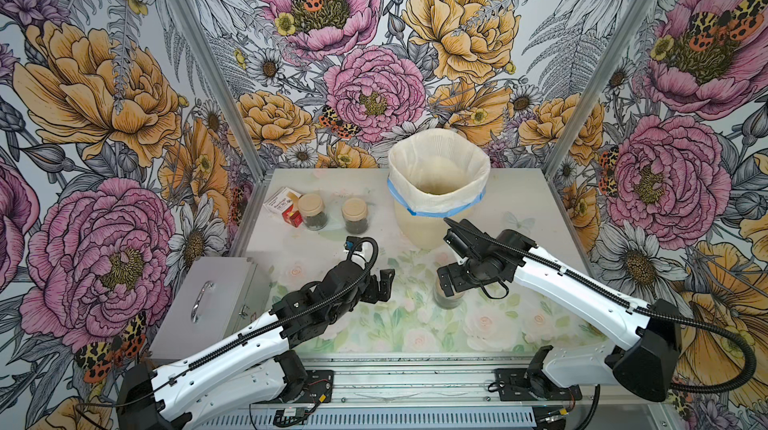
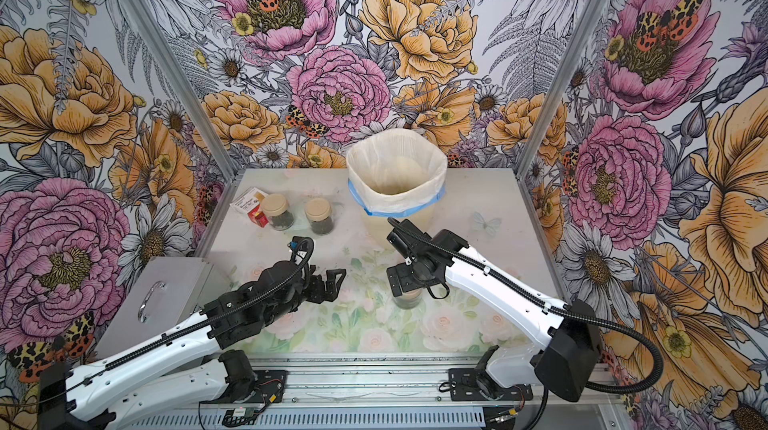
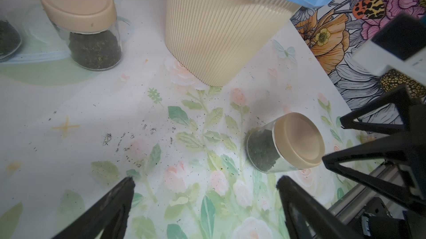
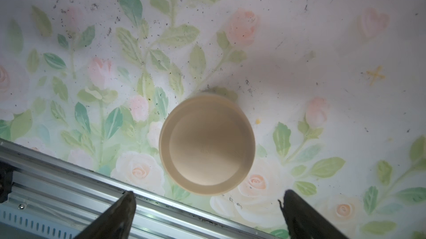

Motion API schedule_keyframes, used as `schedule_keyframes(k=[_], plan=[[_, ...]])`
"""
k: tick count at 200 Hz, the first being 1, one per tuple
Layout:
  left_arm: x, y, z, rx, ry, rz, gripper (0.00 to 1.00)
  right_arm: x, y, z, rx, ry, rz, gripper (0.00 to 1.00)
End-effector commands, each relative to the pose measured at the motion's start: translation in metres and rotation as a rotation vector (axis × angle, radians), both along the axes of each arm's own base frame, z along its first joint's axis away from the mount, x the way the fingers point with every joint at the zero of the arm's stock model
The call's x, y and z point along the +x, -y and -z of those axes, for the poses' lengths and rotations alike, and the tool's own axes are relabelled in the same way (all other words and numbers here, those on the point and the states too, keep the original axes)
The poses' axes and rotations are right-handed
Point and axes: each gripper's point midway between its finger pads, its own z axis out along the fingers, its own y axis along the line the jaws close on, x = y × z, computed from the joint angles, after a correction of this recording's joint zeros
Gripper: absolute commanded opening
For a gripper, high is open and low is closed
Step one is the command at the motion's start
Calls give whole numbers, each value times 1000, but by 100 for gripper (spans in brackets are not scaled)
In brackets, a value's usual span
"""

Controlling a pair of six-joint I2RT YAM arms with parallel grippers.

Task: Empty moldy tea leaves from jars
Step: Pick up the jar from the center of the board.

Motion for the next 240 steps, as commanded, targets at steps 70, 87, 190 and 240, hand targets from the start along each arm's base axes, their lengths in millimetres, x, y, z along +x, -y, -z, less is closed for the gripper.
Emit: schedule_keyframes(k=[70, 87, 190, 240], plan=[[-5, -21, 4, -37, 40, -60, 99, 26, -23, 28, 60, -41, -11, 100], [-5, -21, 5, -33, 40, -60, 99, 24, -25, 34, 53, -59, -15, 100], [-5, -23, 10, -25, 37, -70, 99, 13, -25, 67, 0, -126, -12, 100], [-6, -23, 9, -21, 41, -56, 99, 15, -29, 78, -8, -144, -16, 100]])
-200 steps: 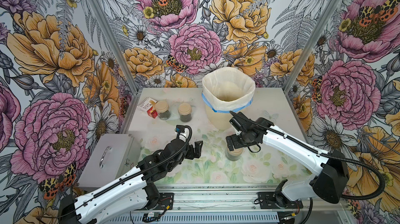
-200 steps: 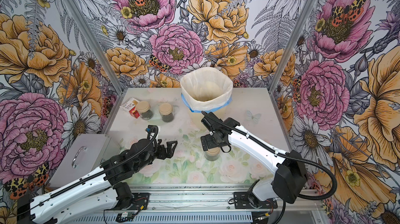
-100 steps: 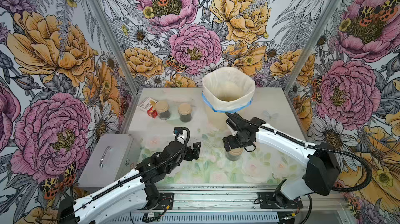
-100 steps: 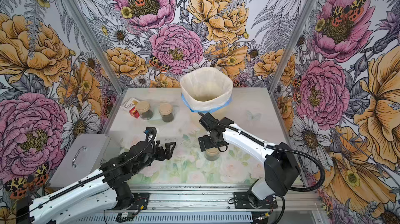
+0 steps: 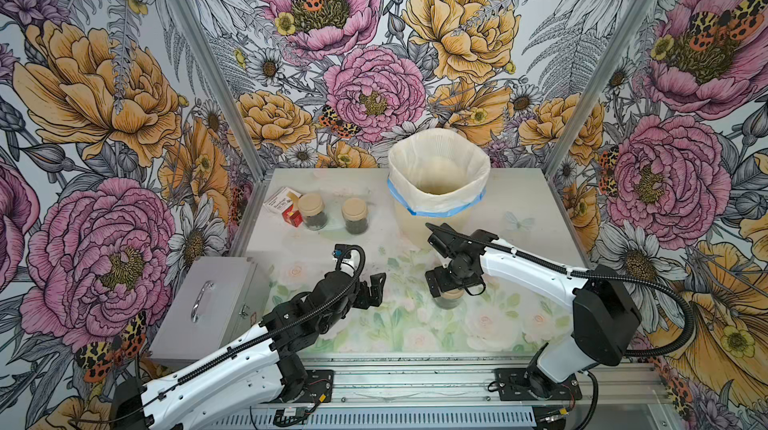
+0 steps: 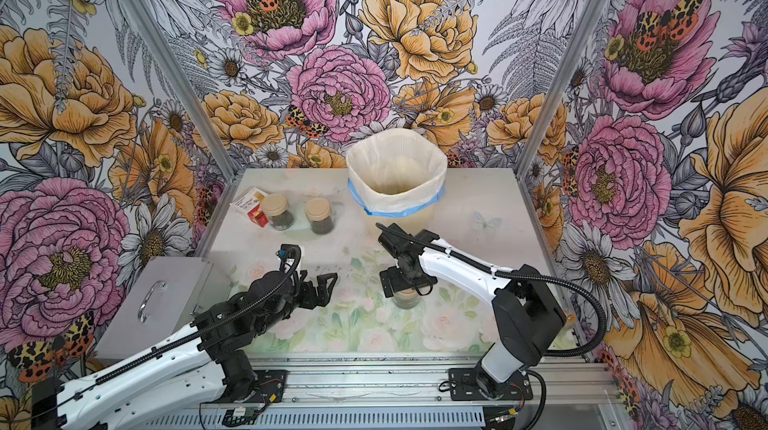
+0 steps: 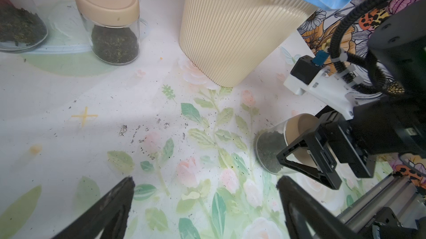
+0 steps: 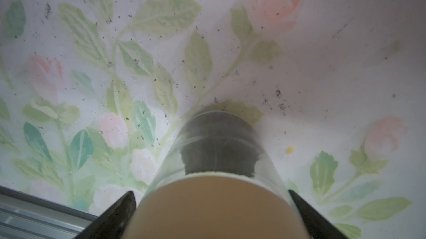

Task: Empty moldy tea leaves from jars
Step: Pick up the jar from the center of the board.

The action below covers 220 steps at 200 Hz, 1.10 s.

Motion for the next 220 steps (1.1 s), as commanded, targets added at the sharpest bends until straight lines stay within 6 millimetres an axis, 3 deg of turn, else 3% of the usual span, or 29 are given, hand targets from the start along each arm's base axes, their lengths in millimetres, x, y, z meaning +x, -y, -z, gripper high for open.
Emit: schedule_keyframes(k=[1, 49, 96, 121, 173, 220], plan=[[1, -3, -2, -5, 21, -14, 99, 3, -9, 6, 17, 1, -4, 100], [0, -4, -3, -7, 27, -12, 99, 4, -7, 13, -7, -5, -3, 99], [-3, -4, 5, -8, 10, -6, 99, 2, -6, 15, -8, -16, 0, 84], [-3, 7, 7, -15, 27, 56, 99, -1, -4, 11, 2, -11, 6, 79], [-19, 64, 16, -15, 169, 350, 99, -6, -10, -20, 102, -10, 26, 74], [-33, 98, 7, 30, 244, 546, 99, -13, -28, -82, 274, -12, 13, 73]])
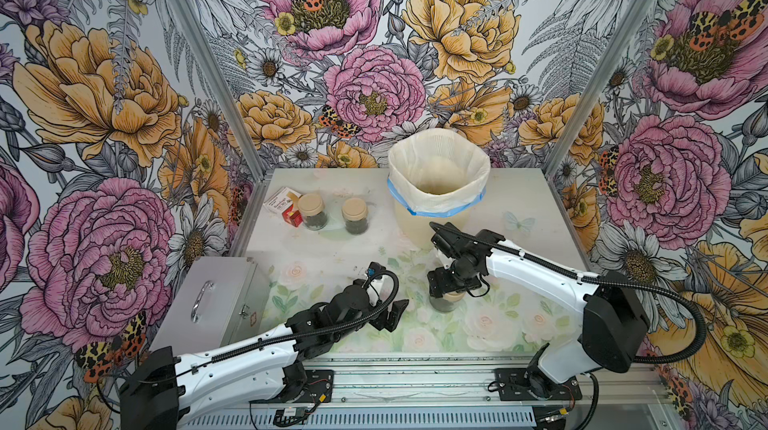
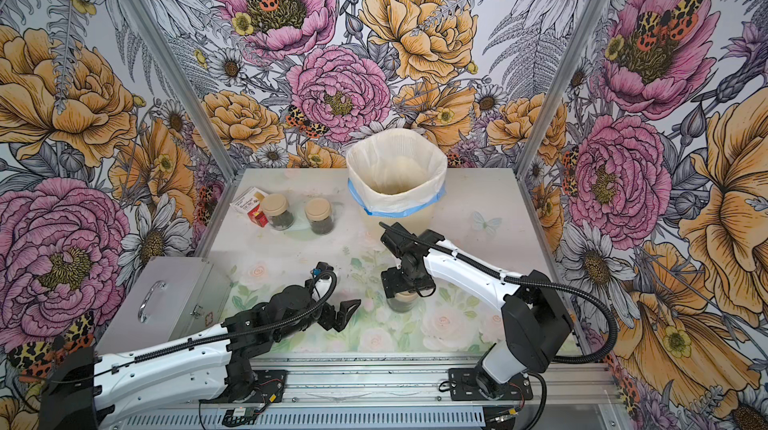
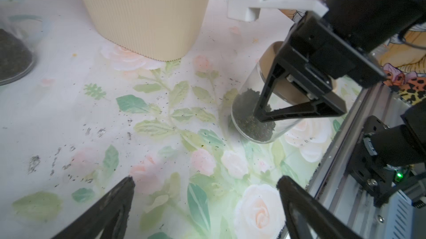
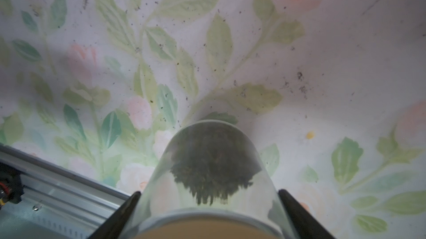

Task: Empty moldy tea leaves from jars
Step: Pick up the jar from the center of the board.

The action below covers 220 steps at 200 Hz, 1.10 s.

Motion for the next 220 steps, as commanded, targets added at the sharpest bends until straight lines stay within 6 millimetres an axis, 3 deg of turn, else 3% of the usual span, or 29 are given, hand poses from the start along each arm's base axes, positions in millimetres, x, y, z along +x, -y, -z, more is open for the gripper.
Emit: schedule_keyframes(k=[1, 60, 119, 172, 220], plan=[[-4, 29, -37, -73, 120, 144, 99, 2, -20, -56, 165, 37, 1, 73], [-12, 57, -63, -83, 274, 316, 99, -12, -37, -110, 377, 12, -16, 73], [-3, 89, -71, -72, 294, 381, 99, -26, -48, -140, 522, -43, -51, 72], [16, 108, -75, -115, 276, 425, 99, -36, -54, -151, 603, -116, -87, 72], [28, 120, -84, -128, 295, 421, 95, -34, -55, -146, 594, -146, -74, 71]])
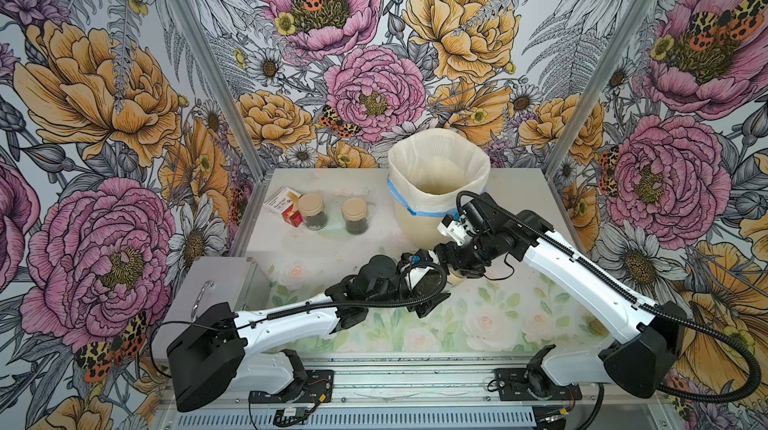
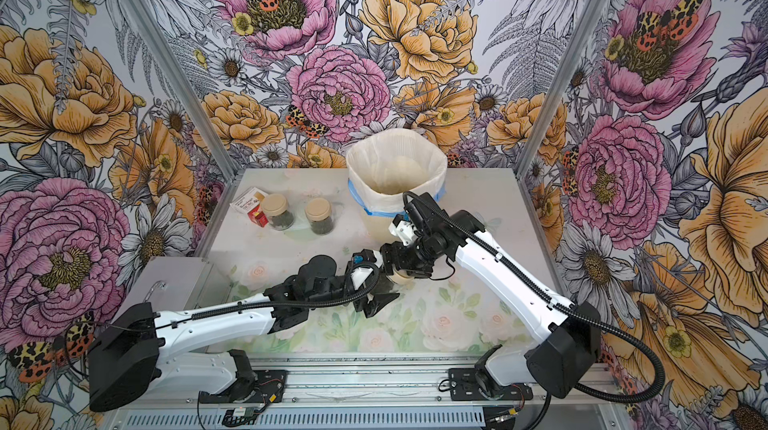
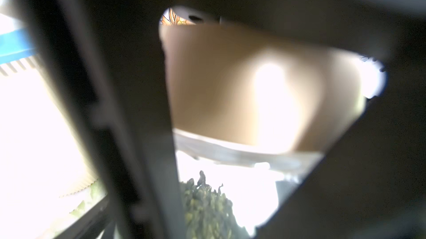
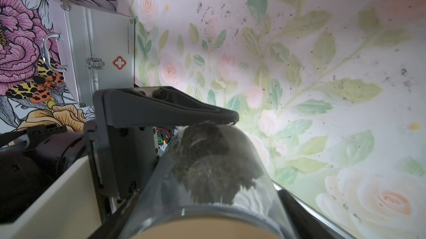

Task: Empty moldy tea leaves from jars
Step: Pick up the jar from the center of the board.

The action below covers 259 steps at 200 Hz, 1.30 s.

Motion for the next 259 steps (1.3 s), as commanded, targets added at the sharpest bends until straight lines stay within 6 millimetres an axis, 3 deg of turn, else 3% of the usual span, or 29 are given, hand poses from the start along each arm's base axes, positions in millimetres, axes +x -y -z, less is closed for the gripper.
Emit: schedule_keyframes(k=[1, 21, 62, 163, 215, 237, 259], plan=[[14, 13, -25, -63, 45, -2, 95, -20, -23, -31, 134, -23, -99, 71], [16, 14, -25, -70, 43, -8, 90, -20, -23, -29, 129, -27, -97, 70], [18, 2, -34, -139, 91, -55, 96, -22, -20, -28, 122, -23, -85, 70], [14, -12, -46, -182, 155, -89, 91, -29, -13, -31, 122, -14, -70, 69], [8, -11, -51, -209, 166, -77, 94, -32, -12, -32, 130, -15, -72, 68], [8, -9, -51, -209, 164, -77, 93, -33, -12, -32, 130, -15, -75, 67], [10, -6, -50, -206, 160, -75, 85, -34, -12, -30, 123, -16, -77, 67]])
